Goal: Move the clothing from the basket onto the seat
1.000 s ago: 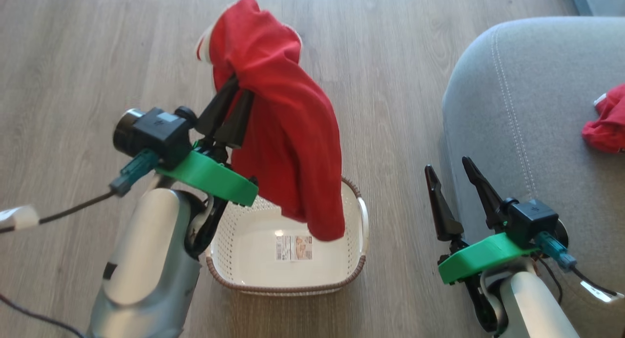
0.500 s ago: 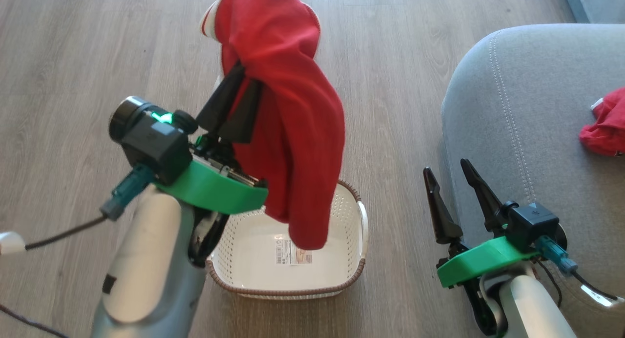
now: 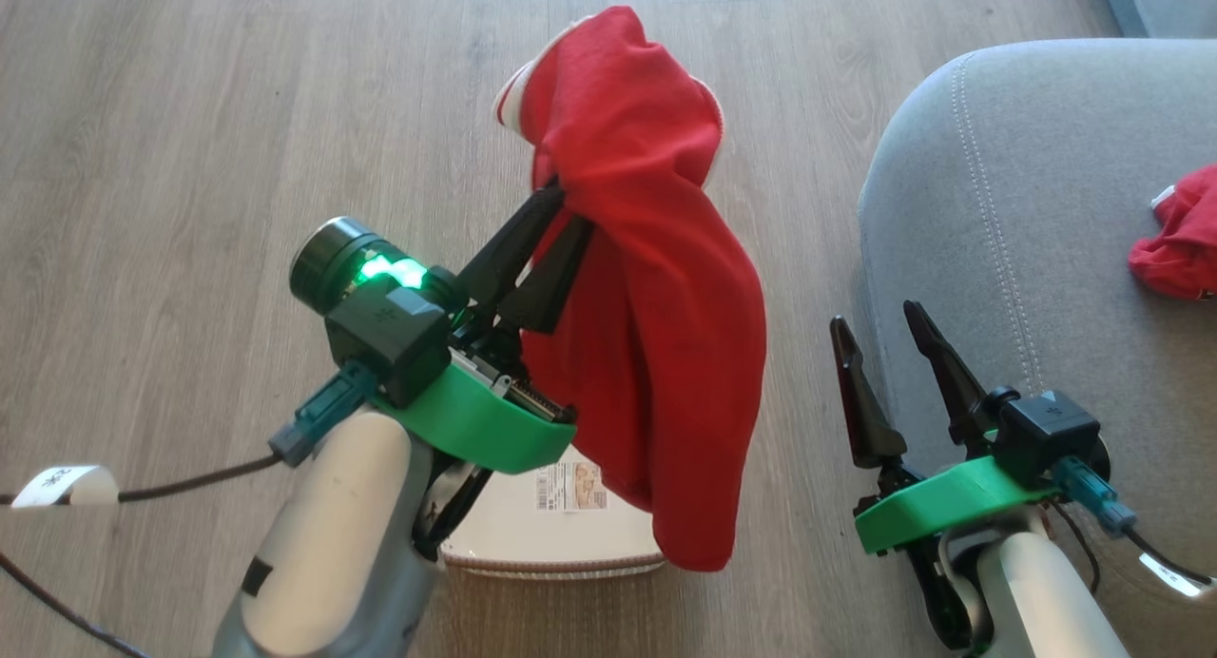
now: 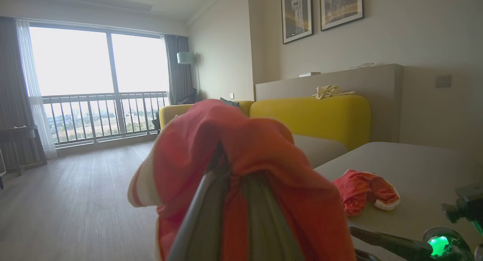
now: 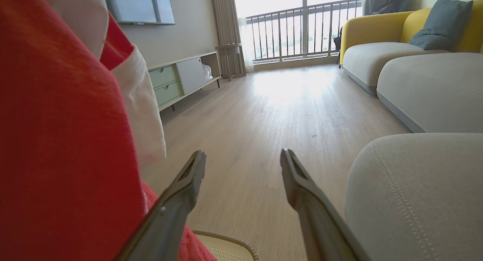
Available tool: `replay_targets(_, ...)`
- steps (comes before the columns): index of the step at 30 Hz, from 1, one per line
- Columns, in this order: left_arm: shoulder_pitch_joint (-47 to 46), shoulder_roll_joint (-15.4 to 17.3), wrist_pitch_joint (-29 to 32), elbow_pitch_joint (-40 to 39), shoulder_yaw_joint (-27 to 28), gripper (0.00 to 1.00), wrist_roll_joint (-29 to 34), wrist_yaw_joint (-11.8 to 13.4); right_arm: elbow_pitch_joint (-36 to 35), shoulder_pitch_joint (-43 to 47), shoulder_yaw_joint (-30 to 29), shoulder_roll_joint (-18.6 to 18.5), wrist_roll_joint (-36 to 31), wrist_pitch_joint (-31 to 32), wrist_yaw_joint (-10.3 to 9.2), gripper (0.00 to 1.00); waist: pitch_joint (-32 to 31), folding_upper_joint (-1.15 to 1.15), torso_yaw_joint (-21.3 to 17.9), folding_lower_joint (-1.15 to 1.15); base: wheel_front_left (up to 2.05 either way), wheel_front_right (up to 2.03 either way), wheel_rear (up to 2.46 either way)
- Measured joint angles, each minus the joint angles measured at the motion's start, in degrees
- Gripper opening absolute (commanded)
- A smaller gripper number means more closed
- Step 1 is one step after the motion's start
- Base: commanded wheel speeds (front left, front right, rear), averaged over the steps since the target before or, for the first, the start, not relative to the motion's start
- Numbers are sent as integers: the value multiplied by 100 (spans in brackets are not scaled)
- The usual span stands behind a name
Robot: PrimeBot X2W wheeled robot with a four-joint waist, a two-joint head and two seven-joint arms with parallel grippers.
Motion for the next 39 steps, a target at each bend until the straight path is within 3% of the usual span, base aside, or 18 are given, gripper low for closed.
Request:
replay_targets(13,0,10,0,38,54,0,-1,0,-355,6,352,-2,-307,0,0,100,9,0,-8,0,0,0,0)
replay_targets(16,0,10,0,79,121,0,0,0,-600,7,760,-63,-308,-1,0,100,16,0,-39,0,0,0,0)
replay_targets(22,-2,8,0,113,138,0,1,0,-1057,0,1902,-644,-278,-1,0,100,35,0,-76,0,0,0,0)
replay_targets(28,-8,8,0,179,27,0,1,0,-1115,-48,2437,-834,-209,0,1,100,45,0,-46,1,0,0,0)
replay_targets(39,-19,-4,0,211,-487,0,-2,0,-592,-262,2130,-452,-772,-1,1,100,30,0,121,0,0,0,0)
